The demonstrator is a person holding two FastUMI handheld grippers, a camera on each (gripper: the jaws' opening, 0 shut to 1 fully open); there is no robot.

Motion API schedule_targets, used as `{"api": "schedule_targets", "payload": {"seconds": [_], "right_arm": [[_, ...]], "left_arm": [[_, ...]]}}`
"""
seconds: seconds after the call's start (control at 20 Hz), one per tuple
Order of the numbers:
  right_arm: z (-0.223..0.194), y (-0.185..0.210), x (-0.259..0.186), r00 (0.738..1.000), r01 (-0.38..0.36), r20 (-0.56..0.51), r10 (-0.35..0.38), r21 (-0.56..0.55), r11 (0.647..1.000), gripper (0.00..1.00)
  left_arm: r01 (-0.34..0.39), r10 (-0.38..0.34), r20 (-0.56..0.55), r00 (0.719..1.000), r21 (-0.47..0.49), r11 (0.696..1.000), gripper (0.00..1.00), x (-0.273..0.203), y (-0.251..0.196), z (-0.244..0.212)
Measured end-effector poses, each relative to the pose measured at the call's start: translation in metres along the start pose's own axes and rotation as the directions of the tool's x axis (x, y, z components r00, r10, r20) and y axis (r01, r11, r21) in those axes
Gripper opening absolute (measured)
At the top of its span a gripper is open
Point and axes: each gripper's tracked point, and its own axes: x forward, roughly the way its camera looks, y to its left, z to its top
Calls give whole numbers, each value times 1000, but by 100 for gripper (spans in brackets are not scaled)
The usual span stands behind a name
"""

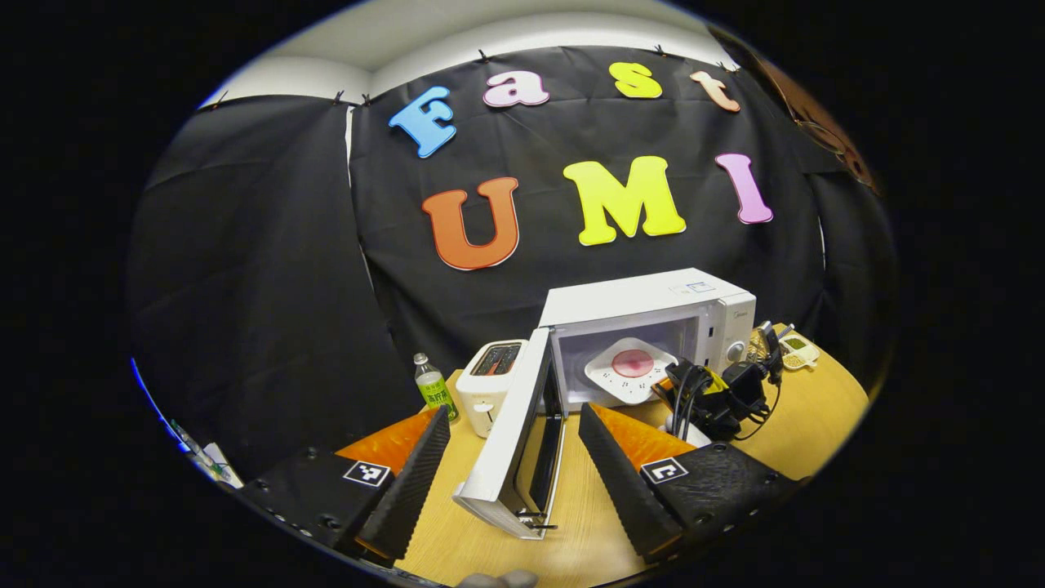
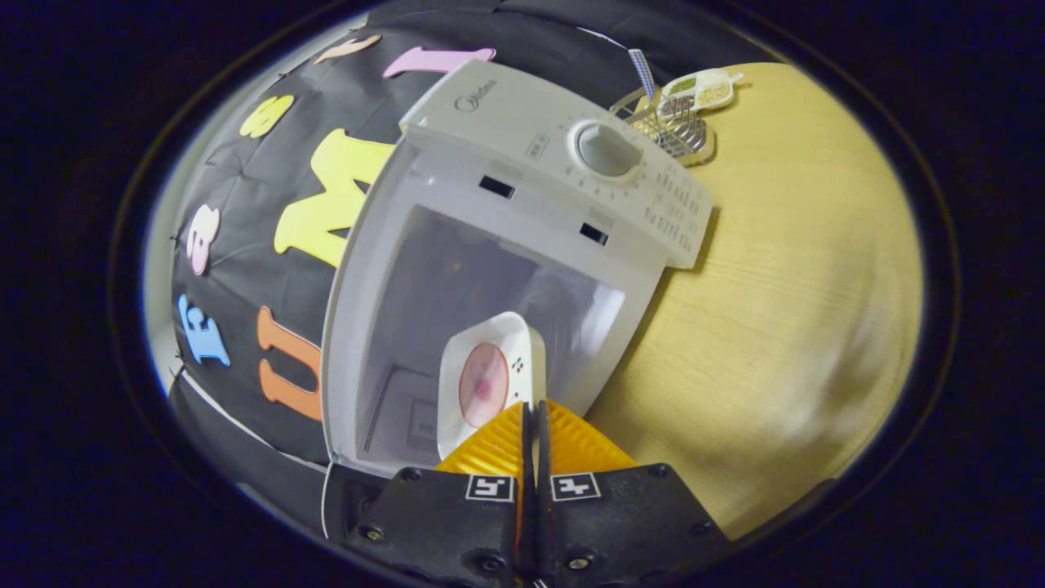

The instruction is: Open the microwave oven with the left hand, put the food in, and close the microwave oven.

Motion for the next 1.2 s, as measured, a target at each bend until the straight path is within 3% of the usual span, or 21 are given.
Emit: {"api": "schedule_targets", "payload": {"seconds": [0.2,0.6,0.75,0.85,0.9,1.0,1.05,1.1,1.15,1.2], "right_arm": [[0,-8,36,997,65,45,-65,13,998,4],[11,2,68,993,41,110,-45,33,999,4],[19,5,68,994,2,108,-10,77,997,11],[36,9,54,987,-2,158,1,8,1000,23],[40,15,45,986,-9,163,17,-47,999,12],[37,17,23,993,10,121,11,-176,984,38],[35,22,10,993,-6,110,33,-235,972,78],[38,29,-3,993,-14,105,49,-318,948,94],[44,32,-17,993,-13,97,60,-422,907,82],[51,36,-32,993,-8,96,66,-508,861,99]], "left_arm": [[-9,8,-23,1000,-23,1000,96,3,10,-17],[-35,33,-45,998,-40,999,96,-5,27,-31],[-36,34,-41,999,-36,999,96,-7,28,-34],[-38,37,-35,999,-36,999,96,-8,30,-33],[-40,39,-25,999,-37,999,96,-7,30,-29],[-41,41,-7,999,-39,998,96,-6,29,-19],[-43,43,2,999,-37,998,96,-5,28,-12],[-33,34,18,999,-34,999,96,-6,26,-4],[-22,23,39,999,-23,999,96,-4,23,6],[-12,13,54,998,-8,1000,96,-3,19,14]]}}
